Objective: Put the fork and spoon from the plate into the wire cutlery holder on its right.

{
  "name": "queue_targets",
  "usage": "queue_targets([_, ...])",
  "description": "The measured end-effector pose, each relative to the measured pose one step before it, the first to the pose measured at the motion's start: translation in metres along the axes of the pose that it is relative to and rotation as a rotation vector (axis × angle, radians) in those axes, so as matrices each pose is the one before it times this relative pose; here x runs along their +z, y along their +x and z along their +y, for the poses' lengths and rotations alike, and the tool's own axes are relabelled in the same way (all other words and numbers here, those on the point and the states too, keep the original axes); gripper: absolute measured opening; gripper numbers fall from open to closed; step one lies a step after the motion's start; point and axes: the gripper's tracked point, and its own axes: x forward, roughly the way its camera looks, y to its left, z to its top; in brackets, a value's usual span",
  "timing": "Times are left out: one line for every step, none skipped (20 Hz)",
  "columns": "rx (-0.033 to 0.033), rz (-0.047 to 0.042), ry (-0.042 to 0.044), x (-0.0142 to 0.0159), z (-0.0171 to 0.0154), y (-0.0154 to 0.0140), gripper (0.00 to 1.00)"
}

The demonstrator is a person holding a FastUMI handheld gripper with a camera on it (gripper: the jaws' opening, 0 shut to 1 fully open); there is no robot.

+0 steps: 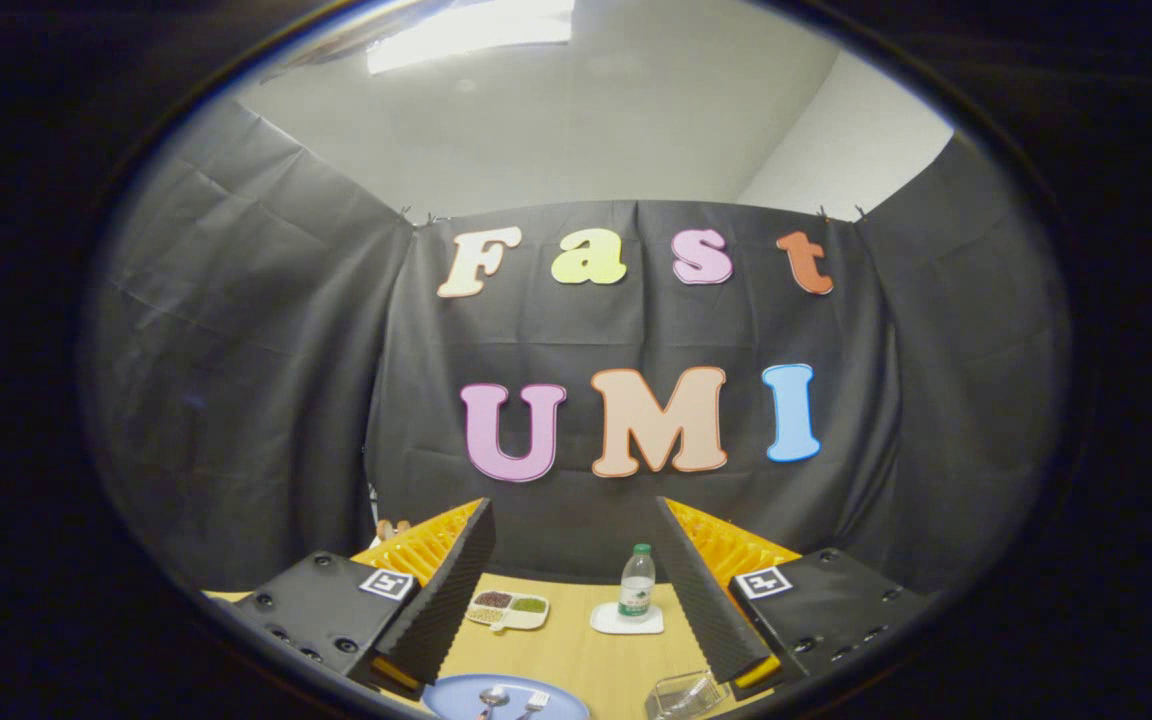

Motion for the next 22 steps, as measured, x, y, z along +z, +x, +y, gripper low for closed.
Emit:
queue_targets([0.00559,0.00438,-0.00367,-0.00345,0.00118,0.00055,1.0])
queue_targets([0.00979,0.00738,-0.00142,-0.00289,0.00264,0.00069,1.0])
queue_targets([0.00952,0.00798,-0.00109,-0.00421,0.00177,0.00064,1.0])
queue_targets([0.00713,0.00852,-0.00367,-0.00314,0.00131,0.00026,1.0])
queue_targets([0.00828,0.00941,-0.00326,-0.00454,0.00051,0.0008,1.0])
queue_targets([0.0095,0.01138,-0.00207,-0.00488,0.00099,0.00061,1.0])
queue_targets([0.00572,0.01444,-0.0035,-0.00739,0.00002,0.00024,1.0])
queue_targets([0.00294,0.01741,-0.00399,-0.00715,-0.00134,0.00079,1.0])
queue_targets([0.005,0.01873,-0.00344,-0.00788,-0.00029,0.00118,1.0])
queue_targets([0.00825,0.02076,-0.00191,-0.00748,0.00045,0.00118,1.0])
queue_targets([0.01168,0.0192,-0.00183,-0.00815,0.00212,0.00032,1.0])
queue_targets([0.00885,0.02091,-0.00359,-0.00803,0.00082,0.00136,1.0])
queue_targets([0.00751,0.02241,-0.00188,-0.00952,0.00026,0.00048,1.0])
queue_targets([0.00679,0.0226,-0.00124,-0.00898,0.00131,0.00155,1.0])
queue_targets([0.00804,0.02036,-0.00258,-0.00812,0.00206,0.00156,1.0])
queue_targets([0.0075,0.01843,-0.00385,-0.00598,0.00232,0.00152,1.0])
queue_targets([0.01084,0.01703,-0.00197,-0.0068,0.00352,0.00114,1.0])
queue_targets([0.01118,0.01553,-0.00094,-0.00607,0.00362,0.00156,1.0])
queue_targets([0.00995,0.01701,-0.00051,-0.00733,0.00328,0.00151,1.0])
queue_targets([0.00949,0.01894,-0.0013,-0.00767,0.00204,0.0025,1.0])
queue_targets([0.00259,0.02509,-0.00441,-0.01015,-0.00009,0.00255,1.0])
queue_targets([0.00199,0.02783,-0.00332,-0.00988,0.00024,0.00218,1.0])
